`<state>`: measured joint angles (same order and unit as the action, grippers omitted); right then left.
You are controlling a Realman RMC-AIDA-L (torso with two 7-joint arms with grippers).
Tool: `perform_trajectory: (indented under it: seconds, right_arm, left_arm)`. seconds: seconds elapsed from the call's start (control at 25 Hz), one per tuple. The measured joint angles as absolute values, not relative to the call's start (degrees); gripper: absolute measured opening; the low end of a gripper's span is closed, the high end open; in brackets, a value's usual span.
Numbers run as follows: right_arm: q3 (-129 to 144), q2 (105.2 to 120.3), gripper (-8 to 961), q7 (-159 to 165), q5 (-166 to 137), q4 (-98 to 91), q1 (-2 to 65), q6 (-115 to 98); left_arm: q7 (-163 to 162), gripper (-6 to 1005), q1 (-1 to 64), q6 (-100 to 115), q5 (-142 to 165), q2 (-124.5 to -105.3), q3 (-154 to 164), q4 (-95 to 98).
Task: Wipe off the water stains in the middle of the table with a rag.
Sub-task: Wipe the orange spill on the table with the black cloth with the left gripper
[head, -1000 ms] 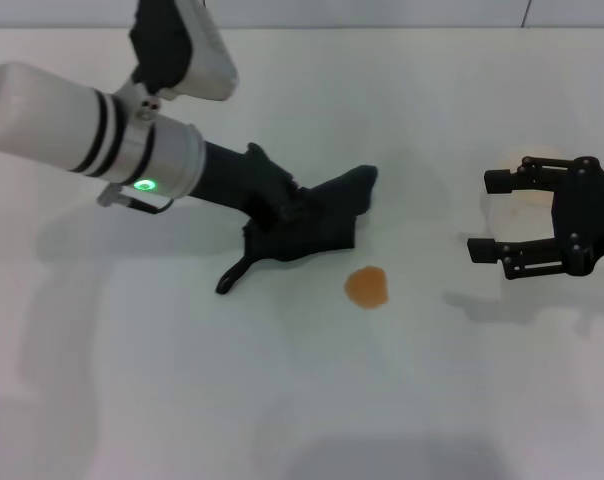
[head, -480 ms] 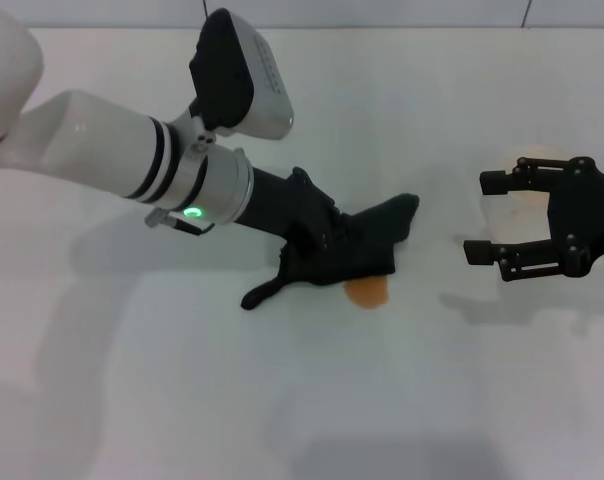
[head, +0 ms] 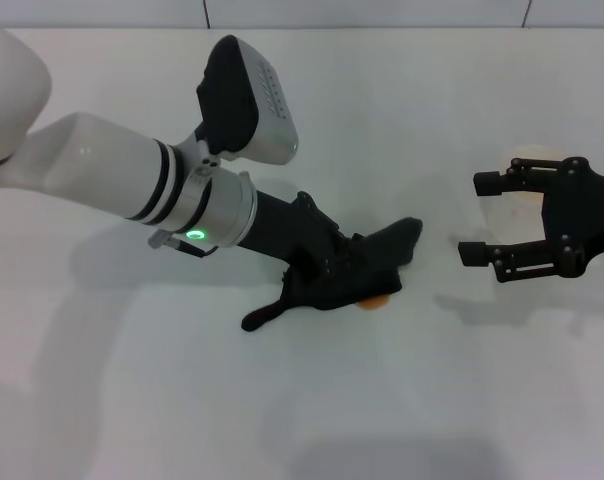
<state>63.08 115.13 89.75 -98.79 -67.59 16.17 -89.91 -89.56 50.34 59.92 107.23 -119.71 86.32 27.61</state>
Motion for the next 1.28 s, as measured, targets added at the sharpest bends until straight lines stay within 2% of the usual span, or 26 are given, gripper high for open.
perform_trajectory:
  seconds: [1.28]
  right_arm:
    - [63.77,115.14,854,90.69,-99.09,-68.41,16.27,-89.53]
  left_arm:
    - [-89.41,87,49.77,64.78,106.42,-119.7,87.72,28.6]
